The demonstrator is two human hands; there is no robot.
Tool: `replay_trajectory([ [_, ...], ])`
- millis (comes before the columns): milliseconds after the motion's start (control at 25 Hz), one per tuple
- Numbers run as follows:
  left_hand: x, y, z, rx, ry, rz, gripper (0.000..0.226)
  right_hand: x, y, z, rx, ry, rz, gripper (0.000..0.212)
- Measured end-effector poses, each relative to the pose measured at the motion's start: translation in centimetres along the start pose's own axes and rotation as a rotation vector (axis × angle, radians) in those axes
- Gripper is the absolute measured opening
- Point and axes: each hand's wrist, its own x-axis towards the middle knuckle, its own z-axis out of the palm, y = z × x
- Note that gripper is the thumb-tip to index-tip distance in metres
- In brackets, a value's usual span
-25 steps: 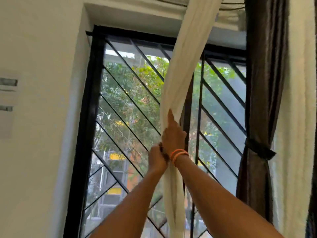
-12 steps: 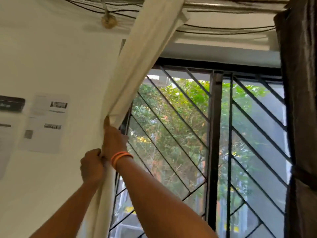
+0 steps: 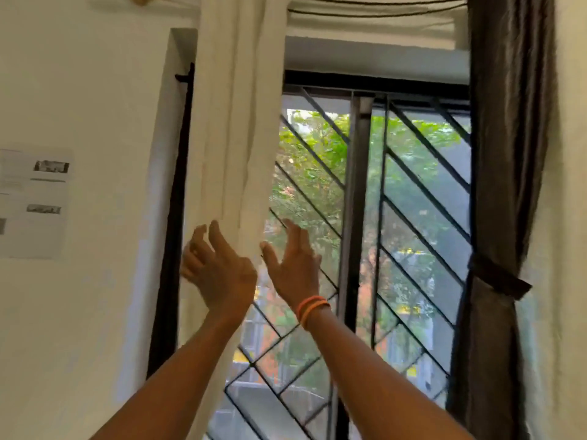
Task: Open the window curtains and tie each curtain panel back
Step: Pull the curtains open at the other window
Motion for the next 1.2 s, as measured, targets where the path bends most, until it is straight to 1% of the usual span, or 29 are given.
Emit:
replay_trajectory([
  [40,-1.4,2.5,0.7,-0.019,0.001,0.104,0.069,-0.1,2.8,-2.4,-0.101,0.101,-0.021,0.055],
  [80,-3.2,5.4,1.6,-0.088,-0.046,0.193,0.064,-0.2,6.0,-5.3,-0.220,0.197,-0.031,0.052],
  [120,-5.0,8.3,2.9,-0.206,-0.151,0.236,0.057,-0.1,9.1,-8.3,-0.336,0.277,-0.027,0.051],
  [200,-9.4,14.9,5.3,-0.512,-0.466,0.163,0.045,-0.1,15.3,-15.2,-0.539,0.393,0.047,0.052],
  [240,-11.7,18.2,6.4,-0.598,-0.604,0.113,0.044,-0.1,18.1,-18.6,-0.585,0.425,0.116,0.054],
  [320,-15.9,23.7,9.0,-0.644,-0.802,0.057,0.053,-0.1,23.3,-24.0,-0.542,0.438,0.282,0.058],
  [400,-19.5,28.4,11.1,-0.645,-0.943,0.017,0.069,0.1,27.0,-27.6,-0.420,0.366,0.404,0.070],
  [440,-20.8,30.3,12.0,-0.657,-0.999,0.000,0.076,0.5,28.3,-28.8,-0.310,0.317,0.425,0.076],
  [520,-22.5,33.1,13.2,-0.743,-1.057,-0.029,0.079,1.9,29.2,-30.3,-0.061,0.217,0.432,0.080],
  [560,-22.8,34.2,13.5,-0.791,-1.055,-0.048,0.079,2.6,29.3,-30.7,-0.009,0.164,0.400,0.080],
  [600,-22.8,35.0,13.9,-0.825,-1.043,-0.063,0.083,3.3,29.2,-30.7,-0.030,0.122,0.348,0.081],
  [680,-21.9,35.5,14.2,-0.831,-1.004,-0.073,0.098,4.5,28.4,-30.3,-0.122,0.086,0.261,0.085],
  [720,-20.9,35.3,14.2,-0.821,-0.975,-0.071,0.098,5.1,27.7,-29.9,-0.146,0.082,0.246,0.086],
  [760,-19.6,34.9,13.9,-0.835,-0.942,-0.058,0.089,5.7,26.9,-29.2,-0.152,0.075,0.236,0.086],
  [840,-16.9,33.1,12.8,-0.861,-0.853,0.014,0.054,6.7,23.7,-27.4,-0.164,0.030,0.223,0.086],
  [880,-15.5,31.7,11.8,-0.859,-0.801,0.054,0.041,7.1,21.7,-26.2,-0.158,0.005,0.206,0.085],
  [920,-14.0,30.1,10.7,-0.858,-0.755,0.079,0.033,7.6,19.5,-24.8,-0.145,-0.013,0.184,0.085],
  [1080,-6.4,23.0,5.8,-0.839,-0.532,0.115,0.027,9.8,9.3,-18.9,-0.072,-0.046,0.147,0.086],
  [1200,-0.3,17.0,1.7,-0.718,-0.371,0.116,0.025,10.7,0.6,-14.4,0.011,-0.126,0.051,0.086],
])
